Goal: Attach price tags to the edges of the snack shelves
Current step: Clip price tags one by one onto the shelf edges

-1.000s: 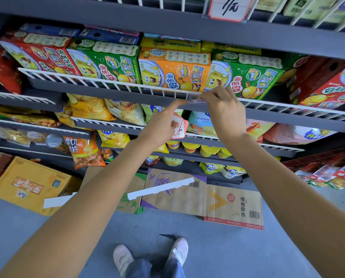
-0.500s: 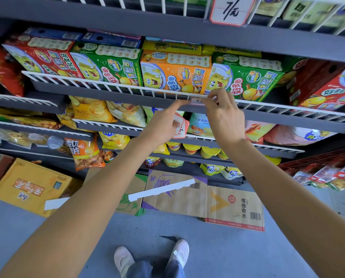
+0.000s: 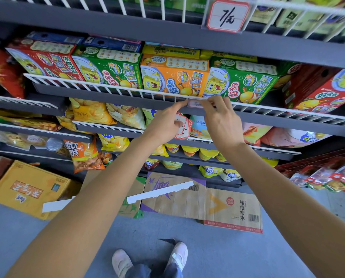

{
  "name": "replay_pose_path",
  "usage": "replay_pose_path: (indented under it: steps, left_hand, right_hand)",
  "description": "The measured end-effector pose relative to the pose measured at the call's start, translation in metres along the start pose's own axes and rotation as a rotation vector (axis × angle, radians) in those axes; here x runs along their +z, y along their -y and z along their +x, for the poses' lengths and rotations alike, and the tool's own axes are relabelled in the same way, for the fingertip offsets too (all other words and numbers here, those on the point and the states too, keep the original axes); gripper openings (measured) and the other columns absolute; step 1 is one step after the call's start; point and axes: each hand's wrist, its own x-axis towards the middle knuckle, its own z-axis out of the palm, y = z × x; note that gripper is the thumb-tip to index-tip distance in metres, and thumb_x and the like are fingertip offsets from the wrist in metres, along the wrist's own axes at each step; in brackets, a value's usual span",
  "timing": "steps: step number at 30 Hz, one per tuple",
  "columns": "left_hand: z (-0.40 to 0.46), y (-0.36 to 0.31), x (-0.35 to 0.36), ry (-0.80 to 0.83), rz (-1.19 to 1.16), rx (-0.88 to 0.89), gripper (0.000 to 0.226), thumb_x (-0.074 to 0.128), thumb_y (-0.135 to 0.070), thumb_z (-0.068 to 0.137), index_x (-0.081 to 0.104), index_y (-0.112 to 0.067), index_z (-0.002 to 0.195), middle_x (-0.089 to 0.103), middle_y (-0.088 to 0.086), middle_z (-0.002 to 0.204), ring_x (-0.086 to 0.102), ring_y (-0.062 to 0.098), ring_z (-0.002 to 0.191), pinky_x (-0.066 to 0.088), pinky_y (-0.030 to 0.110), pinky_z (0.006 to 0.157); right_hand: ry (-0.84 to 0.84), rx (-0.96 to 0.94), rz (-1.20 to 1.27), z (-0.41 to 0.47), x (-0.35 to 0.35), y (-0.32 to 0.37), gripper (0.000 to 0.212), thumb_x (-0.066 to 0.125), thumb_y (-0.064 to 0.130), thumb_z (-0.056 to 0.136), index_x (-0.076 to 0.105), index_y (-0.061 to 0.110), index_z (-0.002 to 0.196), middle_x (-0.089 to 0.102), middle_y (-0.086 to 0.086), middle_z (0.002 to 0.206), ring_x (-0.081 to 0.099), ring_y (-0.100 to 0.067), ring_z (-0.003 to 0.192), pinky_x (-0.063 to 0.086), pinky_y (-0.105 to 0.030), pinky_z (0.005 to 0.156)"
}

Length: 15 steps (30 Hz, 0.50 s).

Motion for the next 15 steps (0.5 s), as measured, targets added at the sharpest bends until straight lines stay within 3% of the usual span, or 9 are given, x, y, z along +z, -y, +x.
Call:
replay_pose_path:
  steps: [2,5,7,9,15]
  left_hand:
    - [0.000,-0.001,0.001,-0.014,-0.001,-0.001,0.059,0.049,-0.010,0.095,0.028,-0.033,0.145,0.046,0.007,0.141,0.058,0.026,0.098,0.038,0.026,0.072]
    - [0.000,-0.001,0.003,-0.045,-0.022,0.002,0.057,0.050,-0.009,0.094,0.031,-0.029,0.144,0.051,0.007,0.136,0.058,0.027,0.095,0.039,0.029,0.072]
    - [0.000,-0.001,0.003,-0.072,-0.036,-0.003,0.053,0.050,-0.010,0.094,0.034,-0.025,0.142,0.052,0.008,0.136,0.056,0.028,0.107,0.041,0.034,0.082]
    - [-0.001,-0.002,0.003,-0.100,-0.061,-0.016,0.051,0.050,-0.010,0.094,0.035,-0.023,0.141,0.048,0.005,0.141,0.051,0.026,0.119,0.040,0.032,0.091]
    - [-0.004,-0.006,0.002,-0.145,-0.104,-0.038,0.050,0.051,-0.011,0.094,0.036,-0.022,0.141,0.042,0.003,0.146,0.045,0.023,0.128,0.036,0.028,0.097]
  right_hand:
    - [0.004,-0.006,-0.001,0.000,0.000,0.000,0.044,0.069,-0.019,0.056,0.065,0.000,0.095,0.061,-0.017,0.093,0.058,-0.034,0.080,0.032,-0.022,0.037]
    - [0.013,0.002,-0.007,-0.003,0.001,0.002,0.045,0.068,-0.020,0.056,0.064,-0.002,0.097,0.060,-0.019,0.097,0.057,-0.036,0.082,0.036,-0.024,0.035]
    - [0.024,0.007,-0.016,-0.006,0.001,0.003,0.049,0.068,-0.019,0.056,0.064,-0.003,0.101,0.060,-0.020,0.101,0.058,-0.037,0.085,0.040,-0.027,0.035]
    - [0.022,-0.001,-0.045,-0.008,0.000,0.004,0.054,0.069,-0.019,0.053,0.063,-0.004,0.105,0.061,-0.020,0.103,0.059,-0.037,0.087,0.044,-0.030,0.039]
    - [0.053,0.028,-0.043,-0.012,0.001,0.005,0.063,0.068,-0.017,0.056,0.057,-0.007,0.117,0.059,-0.023,0.112,0.059,-0.038,0.093,0.050,-0.037,0.049]
